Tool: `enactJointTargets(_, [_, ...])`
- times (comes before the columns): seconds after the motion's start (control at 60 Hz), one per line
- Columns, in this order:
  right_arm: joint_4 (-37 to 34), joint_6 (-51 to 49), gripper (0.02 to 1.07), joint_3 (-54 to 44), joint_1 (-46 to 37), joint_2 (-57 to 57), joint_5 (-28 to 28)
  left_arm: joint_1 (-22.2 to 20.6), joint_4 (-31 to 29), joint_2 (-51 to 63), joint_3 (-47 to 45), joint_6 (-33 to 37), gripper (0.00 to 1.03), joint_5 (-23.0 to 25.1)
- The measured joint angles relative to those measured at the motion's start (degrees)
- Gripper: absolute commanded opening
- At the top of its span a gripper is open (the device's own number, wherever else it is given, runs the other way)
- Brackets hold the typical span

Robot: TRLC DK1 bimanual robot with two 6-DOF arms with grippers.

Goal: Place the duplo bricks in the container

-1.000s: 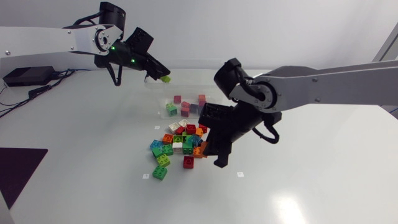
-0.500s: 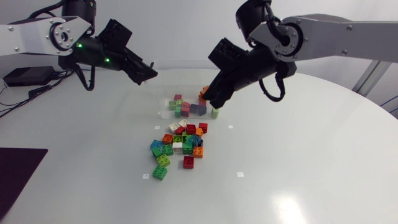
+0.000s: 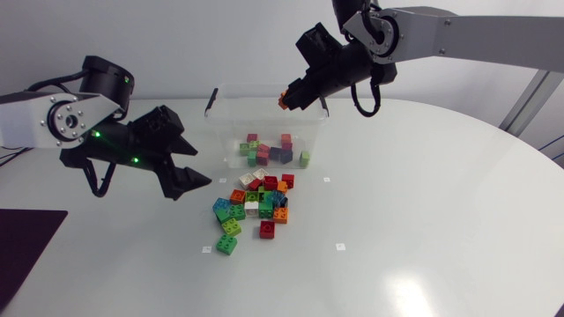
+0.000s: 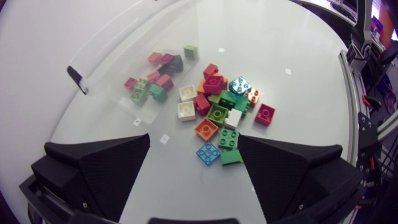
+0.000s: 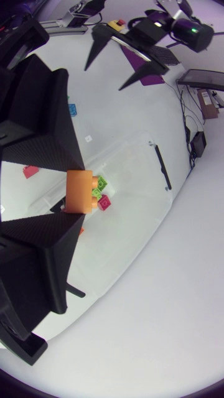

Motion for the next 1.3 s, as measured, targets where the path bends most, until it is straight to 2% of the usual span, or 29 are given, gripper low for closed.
enactJointTargets(0.367, [2.1, 4.2, 0.22, 5.6, -0.5, 6.2, 3.4, -2.9, -0.5, -0.2, -8.7, 5.5, 0.98, -0.3])
enactJointTargets(0.617, [3.3, 6.1, 0.26, 8.3, -1.3, 8.9, 6.1, -6.4, 1.1, 2.3, -15.3, 11.5, 0.98, -3.3])
enactJointTargets(0.65, [3.4, 6.3, 0.34, 8.6, -1.4, 9.2, 6.3, -6.8, 1.5, 3.2, -15.6, 12.0, 0.98, -3.3])
enactJointTargets(0.7, [3.5, 6.5, 0.53, 8.9, -1.4, 9.5, 7.3, -7.1, 2.6, 4.7, -15.8, 12.2, 0.98, -3.5])
enactJointTargets(0.717, [3.6, 6.5, 0.65, 9.1, -1.4, 9.6, 7.6, -7.3, 3.3, 5.4, -15.8, 12.3, 0.98, -3.5])
enactJointTargets(0.767, [3.7, 6.8, 0.88, 9.3, -1.4, 9.8, 8.3, -7.7, 4.9, 7.1, -15.8, 12.4, 0.98, -4.0])
enactJointTargets(0.8, [3.7, 7.0, 0.96, 9.4, -1.4, 9.8, 8.7, -7.9, 5.8, 8.2, -15.8, 12.4, 0.98, -4.4])
enactJointTargets(1.017, [3.8, 7.4, 0.98, 8.3, -1.4, 8.5, 9.0, -10.7, 10.2, 11.7, -15.3, 12.3, 0.98, -4.7])
enactJointTargets(1.217, [4.9, 7.4, 0.98, 1.8, -1.1, 1.3, 9.0, -14.1, 11.1, 11.4, -15.8, 12.3, 0.97, -4.9])
enactJointTargets(1.3, [5.5, 7.3, 0.98, -1.0, -1.1, -1.0, 9.0, -14.2, 11.3, 11.0, -16.3, 12.5, 0.97, -4.8])
